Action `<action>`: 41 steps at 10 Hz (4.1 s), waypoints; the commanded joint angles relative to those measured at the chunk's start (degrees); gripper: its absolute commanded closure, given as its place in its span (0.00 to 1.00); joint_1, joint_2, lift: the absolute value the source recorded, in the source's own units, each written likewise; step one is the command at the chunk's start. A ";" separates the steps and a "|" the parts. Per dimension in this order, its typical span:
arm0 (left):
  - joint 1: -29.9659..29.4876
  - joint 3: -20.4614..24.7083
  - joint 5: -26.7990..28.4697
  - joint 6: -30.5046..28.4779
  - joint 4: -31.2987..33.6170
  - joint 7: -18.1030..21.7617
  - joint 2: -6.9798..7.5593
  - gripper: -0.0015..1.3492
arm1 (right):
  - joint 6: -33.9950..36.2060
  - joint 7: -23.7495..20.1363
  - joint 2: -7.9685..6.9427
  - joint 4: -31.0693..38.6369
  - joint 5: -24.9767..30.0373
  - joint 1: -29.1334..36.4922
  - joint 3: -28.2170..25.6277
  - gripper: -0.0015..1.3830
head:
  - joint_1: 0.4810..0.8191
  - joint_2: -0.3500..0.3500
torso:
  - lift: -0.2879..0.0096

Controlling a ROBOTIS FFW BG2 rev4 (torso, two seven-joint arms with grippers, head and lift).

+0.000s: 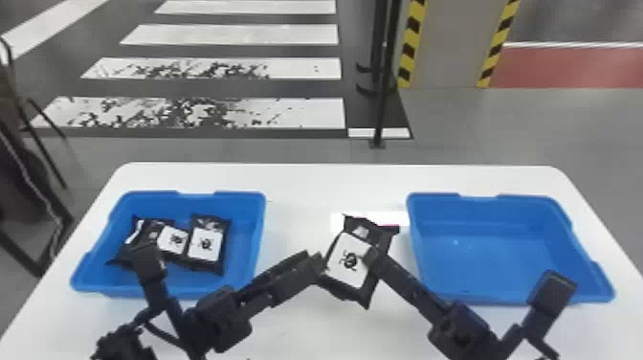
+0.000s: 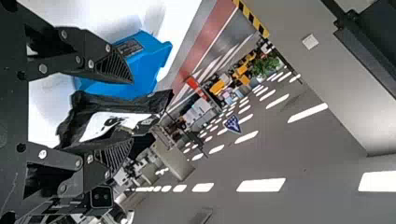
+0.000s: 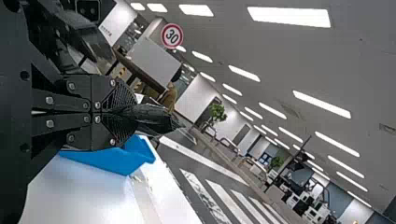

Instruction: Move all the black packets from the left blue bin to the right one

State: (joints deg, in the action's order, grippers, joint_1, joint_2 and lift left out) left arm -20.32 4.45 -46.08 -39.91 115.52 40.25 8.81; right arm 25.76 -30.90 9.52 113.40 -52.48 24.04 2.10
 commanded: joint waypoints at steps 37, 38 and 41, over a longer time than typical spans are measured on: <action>28.19 8.34 38.99 -21.96 -22.22 -11.07 2.09 0.90 | -21.55 11.56 -3.90 4.51 25.40 11.82 -10.56 0.13 | 0.63 0.58 | 0.50; 27.63 8.57 39.11 -19.71 -22.08 -10.01 2.17 0.90 | -21.55 11.48 -3.90 4.51 25.17 11.82 -10.56 0.13 | 0.63 0.59 | 0.50; 20.60 11.20 36.82 -18.59 -9.14 -7.73 2.00 0.90 | -21.55 11.30 -3.90 4.65 24.83 12.24 -10.56 0.14 | 0.63 0.60 | 0.50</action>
State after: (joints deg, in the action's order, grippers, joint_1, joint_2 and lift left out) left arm 2.04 15.08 -8.39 -58.39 103.12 32.52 10.95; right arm 4.22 -19.59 5.63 118.02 -27.55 36.15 -8.44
